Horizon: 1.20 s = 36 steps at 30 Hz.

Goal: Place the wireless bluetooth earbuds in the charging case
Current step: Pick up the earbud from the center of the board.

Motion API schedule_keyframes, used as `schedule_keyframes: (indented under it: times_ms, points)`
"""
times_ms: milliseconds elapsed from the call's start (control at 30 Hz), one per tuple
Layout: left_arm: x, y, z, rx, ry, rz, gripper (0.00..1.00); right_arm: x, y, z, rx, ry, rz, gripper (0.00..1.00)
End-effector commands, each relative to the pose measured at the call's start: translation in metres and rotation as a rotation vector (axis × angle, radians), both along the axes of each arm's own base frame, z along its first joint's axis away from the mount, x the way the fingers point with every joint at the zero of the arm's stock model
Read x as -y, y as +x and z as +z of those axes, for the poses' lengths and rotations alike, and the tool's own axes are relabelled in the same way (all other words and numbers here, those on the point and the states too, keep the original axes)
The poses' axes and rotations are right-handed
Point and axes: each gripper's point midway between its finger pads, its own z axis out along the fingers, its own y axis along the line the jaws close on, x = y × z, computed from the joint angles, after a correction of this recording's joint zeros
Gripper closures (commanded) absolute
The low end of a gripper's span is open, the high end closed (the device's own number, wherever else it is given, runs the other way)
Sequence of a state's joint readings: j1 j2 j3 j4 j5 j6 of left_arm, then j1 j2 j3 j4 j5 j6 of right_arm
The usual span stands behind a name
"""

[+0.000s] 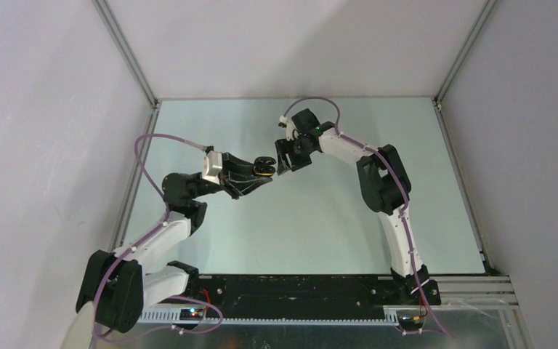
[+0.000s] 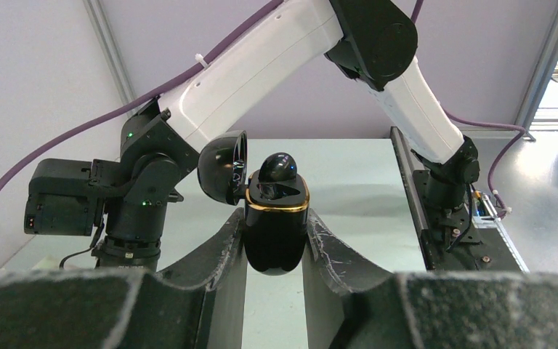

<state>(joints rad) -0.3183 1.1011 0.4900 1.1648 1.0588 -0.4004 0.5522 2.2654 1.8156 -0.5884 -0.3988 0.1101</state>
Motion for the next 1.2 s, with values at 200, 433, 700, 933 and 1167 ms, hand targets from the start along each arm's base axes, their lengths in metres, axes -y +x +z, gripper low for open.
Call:
schedule_keyframes:
  times_ms: [200,433,700,933,1167]
  points:
    - [-0.002,-0.005,0.009,0.068,-0.010,0.000,1.00,-0.018,0.009,-0.009,-0.061,0.057,-0.072,0.43]
    - [-0.002,-0.005,0.010,0.069,-0.010,0.001,1.00,-0.015,0.015,-0.020,-0.084,0.049,-0.107,0.44]
    - [-0.002,-0.005,0.010,0.068,-0.009,-0.001,1.00,-0.012,0.020,-0.026,-0.109,0.048,-0.121,0.49]
    - [-0.002,-0.005,0.010,0.070,-0.008,0.001,1.00,-0.009,0.011,-0.031,-0.139,0.049,-0.113,0.52]
    - [-0.003,-0.005,0.010,0.074,-0.007,0.002,1.00,-0.009,0.007,-0.036,-0.150,0.058,-0.111,0.58]
